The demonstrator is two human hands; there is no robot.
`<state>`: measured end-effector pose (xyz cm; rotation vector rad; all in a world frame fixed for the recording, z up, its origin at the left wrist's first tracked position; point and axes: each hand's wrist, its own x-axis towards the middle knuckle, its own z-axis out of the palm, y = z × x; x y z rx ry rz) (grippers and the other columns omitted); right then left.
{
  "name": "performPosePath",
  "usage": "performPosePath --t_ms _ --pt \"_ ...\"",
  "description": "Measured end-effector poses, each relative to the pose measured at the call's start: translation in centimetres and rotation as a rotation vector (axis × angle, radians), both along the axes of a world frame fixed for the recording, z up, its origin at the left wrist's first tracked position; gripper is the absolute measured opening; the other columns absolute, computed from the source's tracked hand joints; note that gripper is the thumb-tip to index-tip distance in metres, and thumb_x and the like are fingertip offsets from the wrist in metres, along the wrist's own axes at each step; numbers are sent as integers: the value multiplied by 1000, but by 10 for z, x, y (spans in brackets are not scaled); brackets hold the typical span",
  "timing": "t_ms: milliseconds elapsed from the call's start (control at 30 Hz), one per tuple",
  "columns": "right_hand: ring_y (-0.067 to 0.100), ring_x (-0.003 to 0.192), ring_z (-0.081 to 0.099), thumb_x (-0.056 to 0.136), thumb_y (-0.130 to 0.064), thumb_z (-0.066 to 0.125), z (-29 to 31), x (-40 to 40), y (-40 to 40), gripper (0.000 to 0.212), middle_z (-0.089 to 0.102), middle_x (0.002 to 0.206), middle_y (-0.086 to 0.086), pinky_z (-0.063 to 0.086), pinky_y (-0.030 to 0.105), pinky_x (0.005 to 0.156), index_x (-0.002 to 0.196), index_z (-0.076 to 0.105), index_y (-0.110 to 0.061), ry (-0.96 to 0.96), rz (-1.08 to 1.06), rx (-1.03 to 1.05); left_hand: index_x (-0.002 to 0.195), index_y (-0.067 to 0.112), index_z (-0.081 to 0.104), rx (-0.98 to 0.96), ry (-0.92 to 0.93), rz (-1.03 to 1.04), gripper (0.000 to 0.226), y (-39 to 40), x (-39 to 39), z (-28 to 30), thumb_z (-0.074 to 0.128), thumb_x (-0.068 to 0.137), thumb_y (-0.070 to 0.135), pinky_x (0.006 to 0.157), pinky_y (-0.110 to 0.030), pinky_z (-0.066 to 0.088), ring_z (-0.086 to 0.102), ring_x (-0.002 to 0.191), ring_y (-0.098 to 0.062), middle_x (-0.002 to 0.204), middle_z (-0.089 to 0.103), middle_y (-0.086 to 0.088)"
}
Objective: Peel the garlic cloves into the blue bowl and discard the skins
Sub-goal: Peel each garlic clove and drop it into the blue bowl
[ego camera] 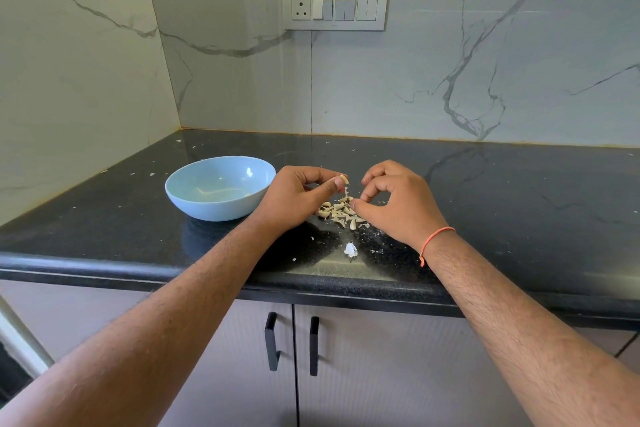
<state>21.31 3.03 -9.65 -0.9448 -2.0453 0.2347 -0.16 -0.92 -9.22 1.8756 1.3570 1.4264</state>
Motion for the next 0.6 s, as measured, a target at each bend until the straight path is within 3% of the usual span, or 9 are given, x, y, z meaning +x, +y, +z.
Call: performPosePath --t_ms 67,167,267,367,500,600 --pt "10 96 61 77 -27 89 1 0 -1 14 64 101 -15 49 28 83 80 76 -28 -20 18 -15 110 10 82 -3 18 8 19 0 -1 0 72 100 24 62 -8 48 64 61 9 81 77 13" --pt "9 91 60 79 -34 88 0 -1 -1 20 64 104 -16 50 26 78 95 76 -31 -19 22 -6 105 16 84 3 61 16 17 1 -3 0 74 99 28 78 -24 59 74 85 2 95 81 13" --pt "4 88 62 87 -35 82 1 -1 -2 18 68 102 -18 54 28 79 105 79 -33 21 43 13 108 11 83 -17 41 -25 18 -2 0 2 72 100 23 63 -18 54 69 66 3 78 78 16" --pt "5 81 67 90 -27 80 2 -2 -2 10 73 94 -15 58 32 75 99 82 -29 45 60 38 111 4 81 -35 18 -71 19 -1 1 0 71 100 17 52 -10 46 60 52 6 64 71 22" --pt "5 73 67 88 -24 82 2 -3 -1 9 76 85 -14 53 20 67 96 84 -29 55 39 57 109 11 83 -37 -2 -71 18 2 -2 -1 77 96 22 52 -12 44 54 50 5 85 80 11" --pt "4 73 68 89 -27 82 2 -3 -2 9 77 85 -14 50 13 65 98 85 -27 55 47 77 106 15 84 -43 5 -58 16 2 -4 -1 77 96 25 53 -15 45 53 51 0 89 82 5"
